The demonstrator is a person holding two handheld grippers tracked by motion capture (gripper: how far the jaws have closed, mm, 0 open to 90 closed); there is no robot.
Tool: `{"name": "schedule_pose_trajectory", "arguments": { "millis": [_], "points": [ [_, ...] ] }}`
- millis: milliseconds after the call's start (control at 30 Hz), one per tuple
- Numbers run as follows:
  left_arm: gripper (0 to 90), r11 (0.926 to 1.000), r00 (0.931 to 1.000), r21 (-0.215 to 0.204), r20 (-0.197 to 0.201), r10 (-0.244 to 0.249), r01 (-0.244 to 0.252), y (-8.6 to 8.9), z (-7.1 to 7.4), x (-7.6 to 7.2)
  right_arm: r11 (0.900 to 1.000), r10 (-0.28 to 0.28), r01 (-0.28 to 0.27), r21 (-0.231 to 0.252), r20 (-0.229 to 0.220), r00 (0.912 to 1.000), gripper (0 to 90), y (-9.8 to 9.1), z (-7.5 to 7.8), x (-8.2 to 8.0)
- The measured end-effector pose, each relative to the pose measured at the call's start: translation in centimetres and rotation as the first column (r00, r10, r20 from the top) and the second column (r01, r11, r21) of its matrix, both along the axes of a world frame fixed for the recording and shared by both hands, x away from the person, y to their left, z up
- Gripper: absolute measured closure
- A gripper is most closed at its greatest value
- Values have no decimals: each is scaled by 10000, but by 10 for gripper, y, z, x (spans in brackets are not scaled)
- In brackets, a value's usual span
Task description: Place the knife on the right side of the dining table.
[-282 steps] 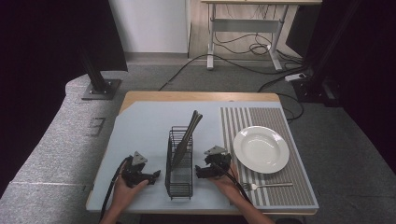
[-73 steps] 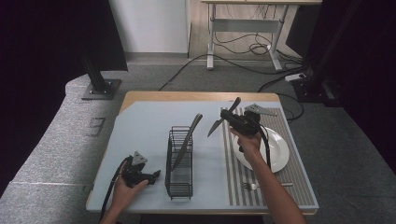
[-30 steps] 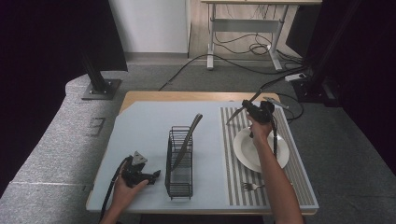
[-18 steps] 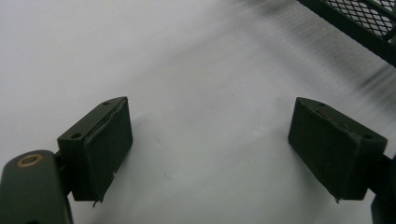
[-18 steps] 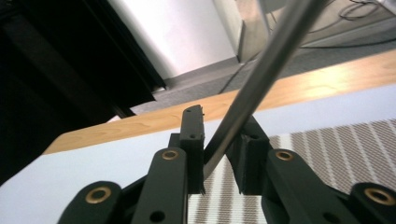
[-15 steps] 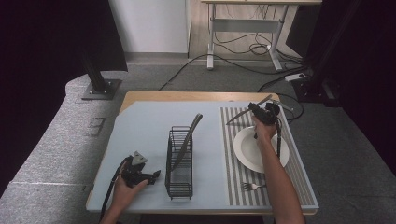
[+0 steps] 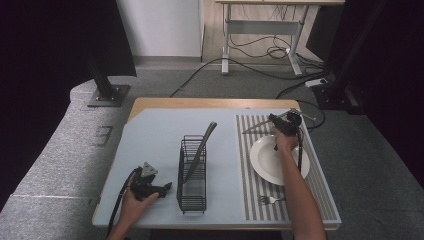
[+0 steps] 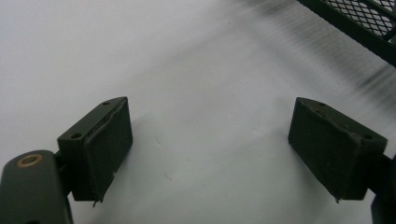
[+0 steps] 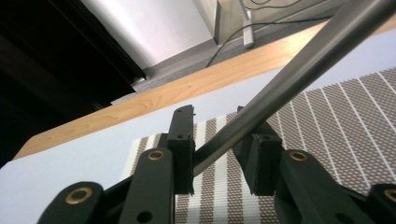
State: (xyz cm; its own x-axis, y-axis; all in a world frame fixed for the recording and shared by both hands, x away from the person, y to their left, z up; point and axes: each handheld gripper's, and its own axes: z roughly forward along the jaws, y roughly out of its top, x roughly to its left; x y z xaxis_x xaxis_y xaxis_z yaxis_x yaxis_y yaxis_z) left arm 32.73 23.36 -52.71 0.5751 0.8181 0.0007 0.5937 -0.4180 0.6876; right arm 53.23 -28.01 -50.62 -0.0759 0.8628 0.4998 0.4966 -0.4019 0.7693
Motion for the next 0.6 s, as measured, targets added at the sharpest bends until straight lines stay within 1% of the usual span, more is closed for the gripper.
{"name": "schedule_pose_trajectory", "arguments": {
  "millis": [333,433,600],
  "points": [
    [130,10000,10000,2,0,-3,3,0,0,0,9999,-146,147,67,-266,9995,663,-2,-3,1],
    [131,10000,10000,2,0,-3,3,0,0,0,9994,-275,283,195,-385,9989,663,-3,-5,1],
    [130,10000,10000,0,1,-3,3,0,0,0,9992,-390,394,114,-326,9987,662,-2,-5,1]
  ]
}}
